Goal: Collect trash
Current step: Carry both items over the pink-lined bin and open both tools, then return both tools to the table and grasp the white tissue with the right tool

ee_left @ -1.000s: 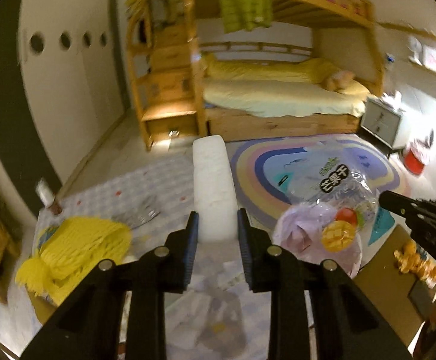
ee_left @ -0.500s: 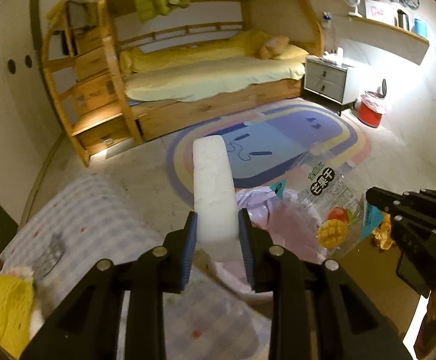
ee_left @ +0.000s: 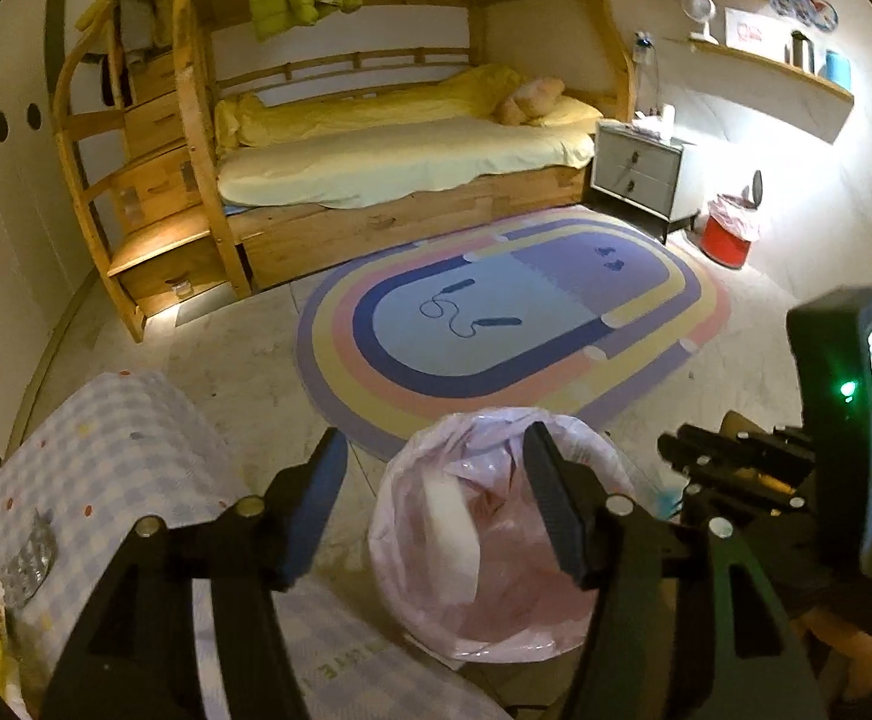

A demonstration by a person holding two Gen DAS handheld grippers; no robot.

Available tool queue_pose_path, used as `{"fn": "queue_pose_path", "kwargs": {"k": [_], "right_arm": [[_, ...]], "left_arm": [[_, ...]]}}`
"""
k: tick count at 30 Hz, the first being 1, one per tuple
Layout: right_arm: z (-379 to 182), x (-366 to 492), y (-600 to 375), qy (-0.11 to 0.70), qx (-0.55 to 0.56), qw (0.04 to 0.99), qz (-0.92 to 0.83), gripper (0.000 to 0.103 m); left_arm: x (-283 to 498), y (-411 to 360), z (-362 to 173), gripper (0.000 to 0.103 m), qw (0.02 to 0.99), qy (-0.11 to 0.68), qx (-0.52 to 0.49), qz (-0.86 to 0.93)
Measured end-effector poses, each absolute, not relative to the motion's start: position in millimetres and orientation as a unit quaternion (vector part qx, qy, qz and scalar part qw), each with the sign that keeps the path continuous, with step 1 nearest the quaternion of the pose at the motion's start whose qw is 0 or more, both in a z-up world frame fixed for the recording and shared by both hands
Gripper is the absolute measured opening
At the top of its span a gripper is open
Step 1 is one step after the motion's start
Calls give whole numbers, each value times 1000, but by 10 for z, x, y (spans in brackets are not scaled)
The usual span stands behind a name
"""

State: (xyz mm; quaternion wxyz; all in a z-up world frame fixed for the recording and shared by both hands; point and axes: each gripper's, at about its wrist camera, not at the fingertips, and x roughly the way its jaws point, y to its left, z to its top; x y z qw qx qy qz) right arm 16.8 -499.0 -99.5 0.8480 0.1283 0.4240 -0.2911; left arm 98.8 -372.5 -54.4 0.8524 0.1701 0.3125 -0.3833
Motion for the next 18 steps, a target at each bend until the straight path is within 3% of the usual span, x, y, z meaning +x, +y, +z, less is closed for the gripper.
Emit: {"fn": "queue_pose_path", "kwargs": {"k": [14,18], "right_arm": [[-31,-380,-4240,333,163,911,-181,20],[178,-404,-3909,325,173,922,-118,20]], "left_arm": [[765,-2591,120,59,904,290,134,-283],[556,-2241,262,65,908,286,119,-283]]}}
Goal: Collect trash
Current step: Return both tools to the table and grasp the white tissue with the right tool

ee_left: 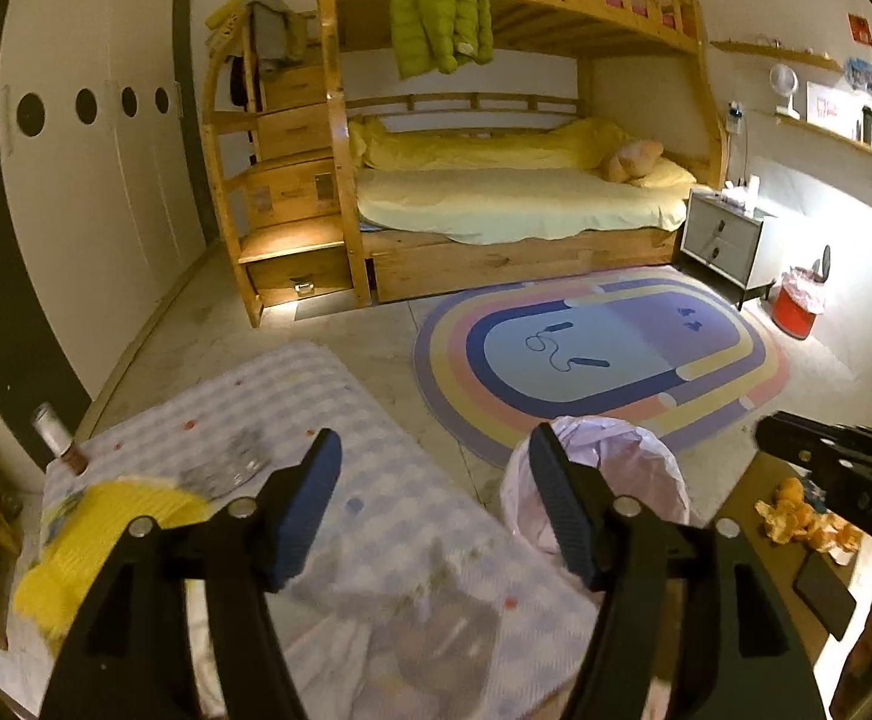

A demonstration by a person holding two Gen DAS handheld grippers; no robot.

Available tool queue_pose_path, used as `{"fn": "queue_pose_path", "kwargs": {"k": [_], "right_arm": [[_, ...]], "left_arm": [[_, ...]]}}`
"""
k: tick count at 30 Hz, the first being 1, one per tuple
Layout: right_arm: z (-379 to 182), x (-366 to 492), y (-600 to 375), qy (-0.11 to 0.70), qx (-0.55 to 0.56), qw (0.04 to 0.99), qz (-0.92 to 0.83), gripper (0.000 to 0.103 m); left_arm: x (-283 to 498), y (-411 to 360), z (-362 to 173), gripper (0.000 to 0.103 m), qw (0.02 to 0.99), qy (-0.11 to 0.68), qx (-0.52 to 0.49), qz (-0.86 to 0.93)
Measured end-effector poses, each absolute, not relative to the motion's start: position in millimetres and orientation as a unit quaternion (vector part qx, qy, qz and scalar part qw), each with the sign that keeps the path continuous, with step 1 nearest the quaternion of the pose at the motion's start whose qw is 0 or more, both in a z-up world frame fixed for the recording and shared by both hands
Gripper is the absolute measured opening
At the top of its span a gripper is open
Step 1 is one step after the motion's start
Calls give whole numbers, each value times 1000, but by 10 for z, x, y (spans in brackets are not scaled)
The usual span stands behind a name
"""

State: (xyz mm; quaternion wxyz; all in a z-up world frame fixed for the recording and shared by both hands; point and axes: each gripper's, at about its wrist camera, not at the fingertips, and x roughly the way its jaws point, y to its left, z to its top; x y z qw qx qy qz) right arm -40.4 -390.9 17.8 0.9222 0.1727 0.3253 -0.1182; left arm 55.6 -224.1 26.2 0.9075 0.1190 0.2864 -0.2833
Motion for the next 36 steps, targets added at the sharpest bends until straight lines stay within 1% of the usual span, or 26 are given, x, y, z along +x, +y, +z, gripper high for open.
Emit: {"fn": "queue_pose_path", "kwargs": {"k": [2,8,9,11,12,17,21,22,24,25,27,32,34,36], "right_arm": [[255,-381,-3734,325,171,926,-93,20],[366,-208,-3118,338,105,935,-31,20],[369,-172,-3024,340,95,935,-23,21],[352,-138,-2890,344,76,936,-11,28],[334,-109,-2797,348,62,936,-3,30],[86,38,-2441,382,30,923,37,35],[-217,165,-2118,417,17,906,71,35],[-273,198,-2048,422,12,903,77,37],[-376,248,-1925,432,-1,898,82,45],[-421,273,-1869,435,-8,896,84,49],[-499,317,-1773,442,-19,893,84,52],[-681,490,-1592,459,-35,884,86,63],[-748,559,-1552,463,-34,882,84,66],[-817,615,-1503,469,-42,879,76,66]], "left_arm": [[472,-2002,324,66,911,288,113,-272],[400,-1289,372,68,926,303,92,-204],[387,-1156,364,69,929,303,87,-191],[356,-860,331,72,936,304,79,-158],[346,-752,314,72,938,304,78,-145],[333,-298,168,73,941,321,70,-84],[350,-46,37,74,940,332,56,-61],[355,-8,-2,75,939,334,56,-55],[389,17,-56,82,937,340,57,-49],[361,64,-109,83,937,342,58,-47],[394,94,-158,85,935,347,57,-42],[438,236,-247,85,934,352,46,-34],[471,283,-274,85,934,353,44,-31],[489,321,-301,85,933,357,41,-28]]}}
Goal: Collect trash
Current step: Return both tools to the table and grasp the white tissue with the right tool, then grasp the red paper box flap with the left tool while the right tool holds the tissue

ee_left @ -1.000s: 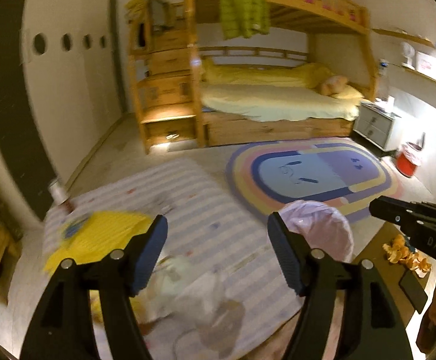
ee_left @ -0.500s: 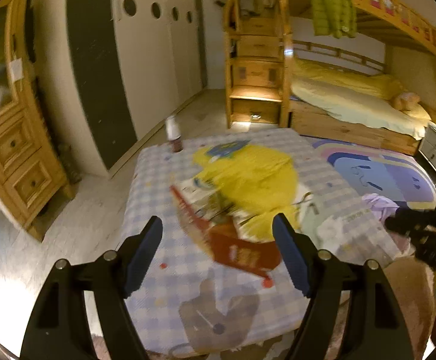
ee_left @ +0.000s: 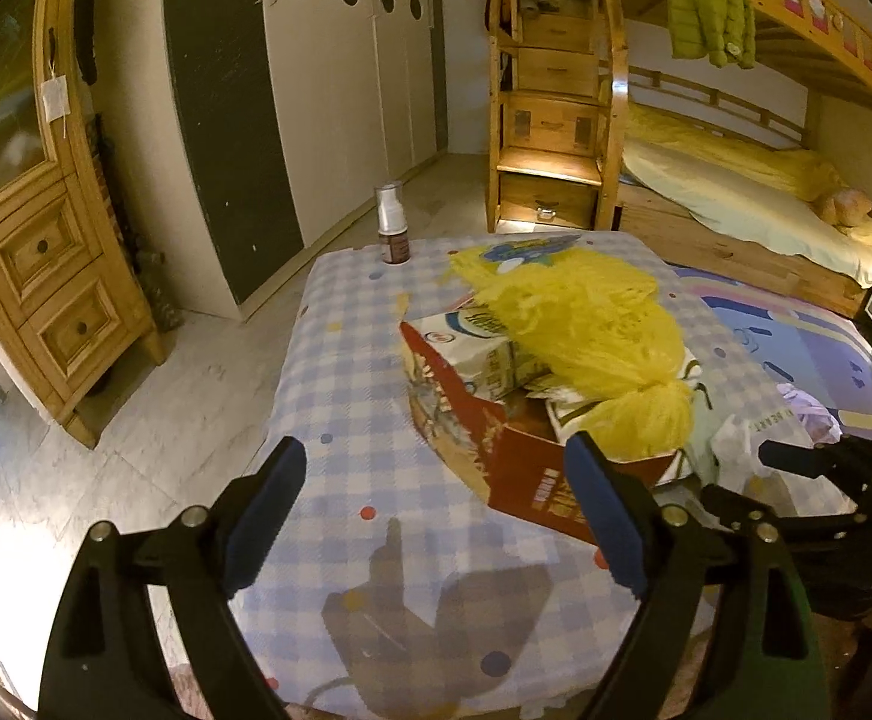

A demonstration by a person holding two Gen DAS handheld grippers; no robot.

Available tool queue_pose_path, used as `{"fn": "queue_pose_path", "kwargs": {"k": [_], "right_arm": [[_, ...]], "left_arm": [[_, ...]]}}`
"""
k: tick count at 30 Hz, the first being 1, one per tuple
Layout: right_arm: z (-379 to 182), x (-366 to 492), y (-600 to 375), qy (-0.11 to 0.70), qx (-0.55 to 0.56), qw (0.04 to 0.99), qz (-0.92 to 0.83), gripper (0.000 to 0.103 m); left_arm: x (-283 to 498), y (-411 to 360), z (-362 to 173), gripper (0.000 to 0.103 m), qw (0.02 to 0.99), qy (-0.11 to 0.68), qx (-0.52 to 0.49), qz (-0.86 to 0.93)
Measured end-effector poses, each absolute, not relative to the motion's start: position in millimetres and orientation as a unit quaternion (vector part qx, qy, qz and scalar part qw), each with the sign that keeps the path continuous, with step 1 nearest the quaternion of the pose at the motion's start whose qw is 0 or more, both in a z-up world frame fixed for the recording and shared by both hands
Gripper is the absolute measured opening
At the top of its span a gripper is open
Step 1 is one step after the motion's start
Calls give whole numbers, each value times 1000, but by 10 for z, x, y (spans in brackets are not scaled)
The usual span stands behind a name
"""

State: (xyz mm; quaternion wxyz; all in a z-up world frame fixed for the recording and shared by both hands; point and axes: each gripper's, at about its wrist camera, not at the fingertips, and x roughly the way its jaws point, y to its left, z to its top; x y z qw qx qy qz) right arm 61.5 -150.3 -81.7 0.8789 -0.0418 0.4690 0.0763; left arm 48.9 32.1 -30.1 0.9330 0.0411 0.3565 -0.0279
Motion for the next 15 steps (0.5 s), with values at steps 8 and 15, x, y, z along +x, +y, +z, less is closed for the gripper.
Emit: {"fn": "queue_pose_path", "kwargs": {"k": [8,15], "right_arm": [[-960,697,-1375,464,-92,880,31,42],[-684,469,-1611,441,-56,896,19,3]], "left_arm": [[533,400,-336,85,931,364,29,-24],[452,413,-358,85,930,364,33,-41]]}}
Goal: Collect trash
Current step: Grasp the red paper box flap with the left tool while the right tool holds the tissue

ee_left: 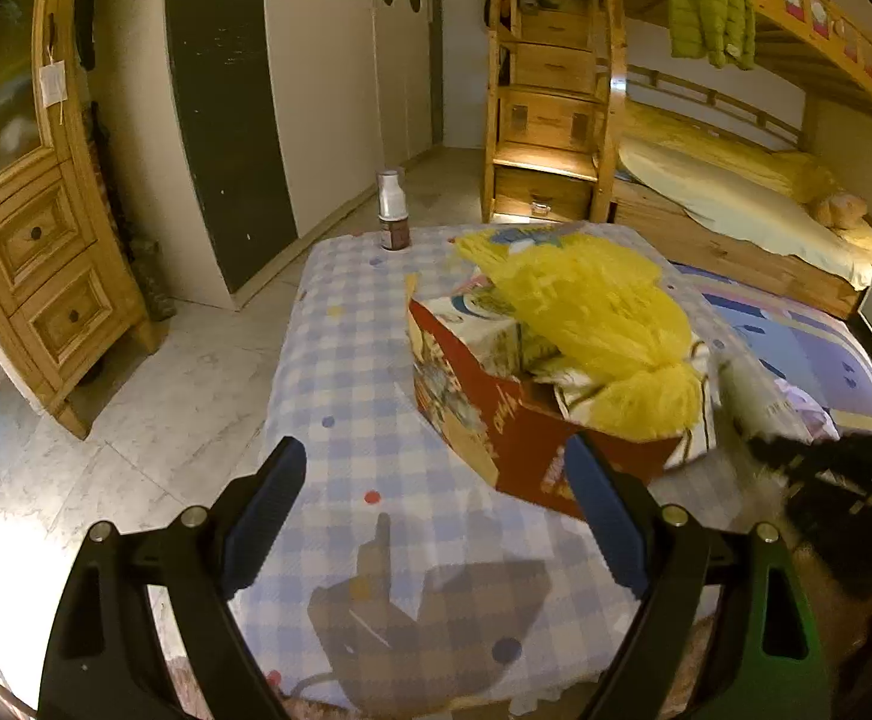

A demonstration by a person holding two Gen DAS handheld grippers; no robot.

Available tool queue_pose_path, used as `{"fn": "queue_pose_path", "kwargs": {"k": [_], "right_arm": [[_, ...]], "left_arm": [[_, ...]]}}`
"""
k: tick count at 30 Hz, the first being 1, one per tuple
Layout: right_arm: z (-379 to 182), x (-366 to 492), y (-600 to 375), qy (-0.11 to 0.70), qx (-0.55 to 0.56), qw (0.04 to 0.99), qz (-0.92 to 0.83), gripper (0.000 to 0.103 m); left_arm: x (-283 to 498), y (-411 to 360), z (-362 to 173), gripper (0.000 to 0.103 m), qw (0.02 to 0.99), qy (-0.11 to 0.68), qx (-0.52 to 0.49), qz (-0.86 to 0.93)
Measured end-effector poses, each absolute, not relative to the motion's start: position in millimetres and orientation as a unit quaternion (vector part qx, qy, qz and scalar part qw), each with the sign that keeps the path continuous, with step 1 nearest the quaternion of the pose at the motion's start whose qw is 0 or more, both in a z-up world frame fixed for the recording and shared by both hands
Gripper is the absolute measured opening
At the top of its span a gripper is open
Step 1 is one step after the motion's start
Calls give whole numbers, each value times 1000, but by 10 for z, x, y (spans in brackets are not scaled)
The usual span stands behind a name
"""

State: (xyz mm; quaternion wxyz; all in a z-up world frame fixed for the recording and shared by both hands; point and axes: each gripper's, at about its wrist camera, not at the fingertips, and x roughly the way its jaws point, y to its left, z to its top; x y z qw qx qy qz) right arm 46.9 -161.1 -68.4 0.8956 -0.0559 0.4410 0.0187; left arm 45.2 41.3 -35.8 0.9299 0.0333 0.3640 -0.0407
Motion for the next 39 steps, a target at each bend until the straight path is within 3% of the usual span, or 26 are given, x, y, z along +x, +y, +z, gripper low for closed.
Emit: {"fn": "queue_pose_path", "kwargs": {"k": [11,15,23,26,31,35,39], "right_arm": [[-123,326,-1941,383,2,924,7,2],[-126,304,-1919,382,-1,924,14,2],[-241,287,-1887,397,-6,918,22,2],[-265,283,-1902,400,-6,916,22,3],[-270,272,-1911,400,-5,916,22,3],[-273,265,-1895,402,2,915,26,3],[-245,225,-1876,398,0,917,30,3]], "left_arm": [[485,395,-283,85,930,367,3,-29],[688,277,-223,78,927,374,4,-18],[964,184,-400,75,901,432,-17,-21],[937,188,-476,67,896,444,-8,-22],[850,313,-567,43,885,464,-30,-35],[782,415,-655,13,877,478,-44,-40],[621,594,-655,7,879,474,-46,-19]]}}
